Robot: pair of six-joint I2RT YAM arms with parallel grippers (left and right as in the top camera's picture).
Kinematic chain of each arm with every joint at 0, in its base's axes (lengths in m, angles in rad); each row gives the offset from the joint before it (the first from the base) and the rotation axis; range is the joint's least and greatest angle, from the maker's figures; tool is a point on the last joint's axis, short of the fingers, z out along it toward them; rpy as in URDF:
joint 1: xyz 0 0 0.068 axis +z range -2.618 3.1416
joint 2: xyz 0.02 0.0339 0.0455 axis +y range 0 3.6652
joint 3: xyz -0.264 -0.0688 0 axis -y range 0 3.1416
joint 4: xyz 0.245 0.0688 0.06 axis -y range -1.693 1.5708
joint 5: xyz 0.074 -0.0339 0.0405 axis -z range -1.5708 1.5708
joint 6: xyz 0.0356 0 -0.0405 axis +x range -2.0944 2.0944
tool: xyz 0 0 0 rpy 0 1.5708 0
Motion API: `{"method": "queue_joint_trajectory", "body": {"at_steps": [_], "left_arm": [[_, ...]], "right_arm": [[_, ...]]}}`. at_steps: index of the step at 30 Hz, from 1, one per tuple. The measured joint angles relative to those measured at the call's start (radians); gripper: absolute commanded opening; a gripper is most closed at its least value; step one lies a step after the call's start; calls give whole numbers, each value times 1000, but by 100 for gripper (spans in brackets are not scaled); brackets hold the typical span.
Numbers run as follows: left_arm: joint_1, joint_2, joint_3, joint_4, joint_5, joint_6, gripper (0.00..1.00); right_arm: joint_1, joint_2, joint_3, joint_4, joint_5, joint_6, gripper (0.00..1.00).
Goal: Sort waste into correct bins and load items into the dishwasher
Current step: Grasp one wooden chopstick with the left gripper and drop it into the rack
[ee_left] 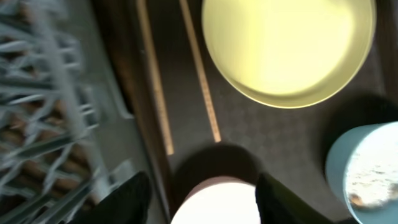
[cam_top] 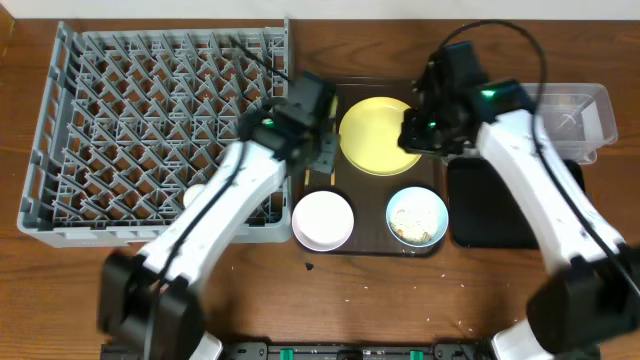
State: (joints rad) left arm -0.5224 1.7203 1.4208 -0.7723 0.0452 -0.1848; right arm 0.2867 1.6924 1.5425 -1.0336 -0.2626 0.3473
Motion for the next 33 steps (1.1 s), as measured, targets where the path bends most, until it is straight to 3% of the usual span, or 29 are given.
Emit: {"method": "queue_joint_trajectory", "body": {"at_steps": [8,18,21,26,33], "left_arm": [[-29,184,0,101,-31,2,45],[-29,357,1,162,-40,1,38],[-29,359,2,171,-36,-1,33],[-29,365,5,183,-26,-7,8],[-28,365,10,179,-26,-21,8]], "right_arm": [[-7,-217,0,7,-7,-42,33],[-7,-218,0,3,9,-50,33],[-7,-218,0,3,12,-54,33],[-7,-218,0,2,13,-58,33],[-7,-218,0,-6,16,-64,33]]}}
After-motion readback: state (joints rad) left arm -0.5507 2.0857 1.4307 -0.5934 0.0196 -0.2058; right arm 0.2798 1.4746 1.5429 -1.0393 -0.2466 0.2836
